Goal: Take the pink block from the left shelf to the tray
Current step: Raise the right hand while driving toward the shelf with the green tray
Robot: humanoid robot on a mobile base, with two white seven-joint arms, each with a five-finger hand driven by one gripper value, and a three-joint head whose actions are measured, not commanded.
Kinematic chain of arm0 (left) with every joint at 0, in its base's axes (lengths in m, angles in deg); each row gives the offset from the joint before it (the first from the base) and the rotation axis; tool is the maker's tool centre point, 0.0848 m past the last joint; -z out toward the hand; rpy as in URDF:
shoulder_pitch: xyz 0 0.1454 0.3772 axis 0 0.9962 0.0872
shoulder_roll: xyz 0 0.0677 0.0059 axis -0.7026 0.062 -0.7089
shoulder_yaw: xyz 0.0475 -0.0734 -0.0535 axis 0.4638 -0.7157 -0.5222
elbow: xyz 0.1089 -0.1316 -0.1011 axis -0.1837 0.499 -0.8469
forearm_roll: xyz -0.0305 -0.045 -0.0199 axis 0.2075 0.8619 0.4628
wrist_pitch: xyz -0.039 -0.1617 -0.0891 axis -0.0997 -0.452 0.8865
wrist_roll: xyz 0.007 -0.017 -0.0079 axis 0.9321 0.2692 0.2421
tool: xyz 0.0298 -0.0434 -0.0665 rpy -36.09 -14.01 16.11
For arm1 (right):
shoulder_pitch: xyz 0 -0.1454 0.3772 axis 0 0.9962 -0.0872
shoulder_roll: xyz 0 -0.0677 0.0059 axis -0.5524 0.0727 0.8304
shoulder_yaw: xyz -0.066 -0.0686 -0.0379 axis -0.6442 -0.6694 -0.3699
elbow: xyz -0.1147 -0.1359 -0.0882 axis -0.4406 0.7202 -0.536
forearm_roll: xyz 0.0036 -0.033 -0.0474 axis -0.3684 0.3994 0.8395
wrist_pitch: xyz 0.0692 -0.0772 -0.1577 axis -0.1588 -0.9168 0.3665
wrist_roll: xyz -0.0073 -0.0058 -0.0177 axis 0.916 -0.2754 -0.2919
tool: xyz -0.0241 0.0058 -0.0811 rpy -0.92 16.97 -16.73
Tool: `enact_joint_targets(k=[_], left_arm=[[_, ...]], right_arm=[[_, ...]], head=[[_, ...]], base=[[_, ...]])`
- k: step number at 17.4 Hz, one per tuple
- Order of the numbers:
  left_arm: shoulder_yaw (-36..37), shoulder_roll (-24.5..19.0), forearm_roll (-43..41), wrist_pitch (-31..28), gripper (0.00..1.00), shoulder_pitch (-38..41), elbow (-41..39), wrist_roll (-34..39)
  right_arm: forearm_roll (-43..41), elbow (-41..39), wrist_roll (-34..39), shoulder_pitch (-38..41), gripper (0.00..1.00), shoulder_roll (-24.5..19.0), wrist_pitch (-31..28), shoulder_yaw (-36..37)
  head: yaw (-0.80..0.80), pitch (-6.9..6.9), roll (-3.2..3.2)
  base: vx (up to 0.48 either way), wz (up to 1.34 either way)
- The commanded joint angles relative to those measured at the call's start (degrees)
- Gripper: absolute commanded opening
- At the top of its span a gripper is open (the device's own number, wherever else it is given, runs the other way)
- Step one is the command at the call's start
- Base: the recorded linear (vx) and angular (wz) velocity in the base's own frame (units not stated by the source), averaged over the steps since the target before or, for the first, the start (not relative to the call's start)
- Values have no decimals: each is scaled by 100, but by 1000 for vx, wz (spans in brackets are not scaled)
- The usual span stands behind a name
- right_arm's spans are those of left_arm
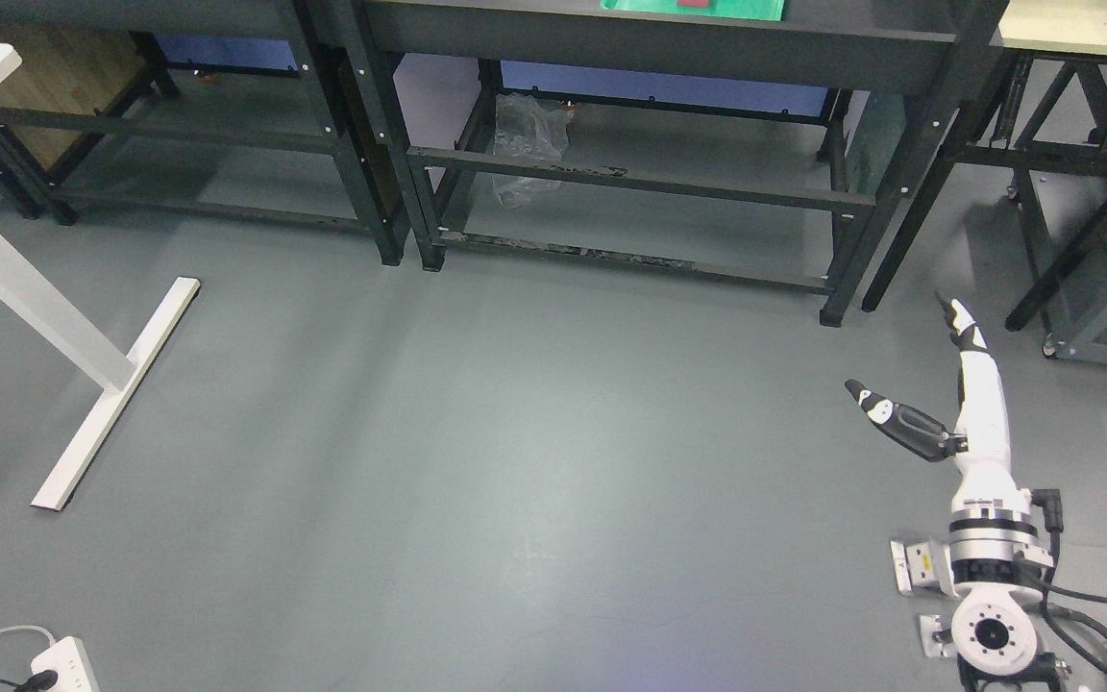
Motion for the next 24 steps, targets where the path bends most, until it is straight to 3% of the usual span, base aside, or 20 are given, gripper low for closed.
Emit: enact_joint_targets(k=[1, 19, 24], left_arm=[[0, -100, -9, 3, 100, -123, -100, -2], [0, -100, -9, 3, 100, -123, -100, -2], [0, -100, -9, 3, 100, -123, -100, -2]], right_arm=[[3019, -141, -8, 10, 100, 92, 124, -200], [3001, -141, -52, -87, 99, 57, 141, -156], [2948, -141, -1061, -175, 94, 13, -87, -121]], head=[[0, 0, 0], [0, 0, 0], [0, 0, 0]], base=[[92, 49], [145, 100], [96, -237]])
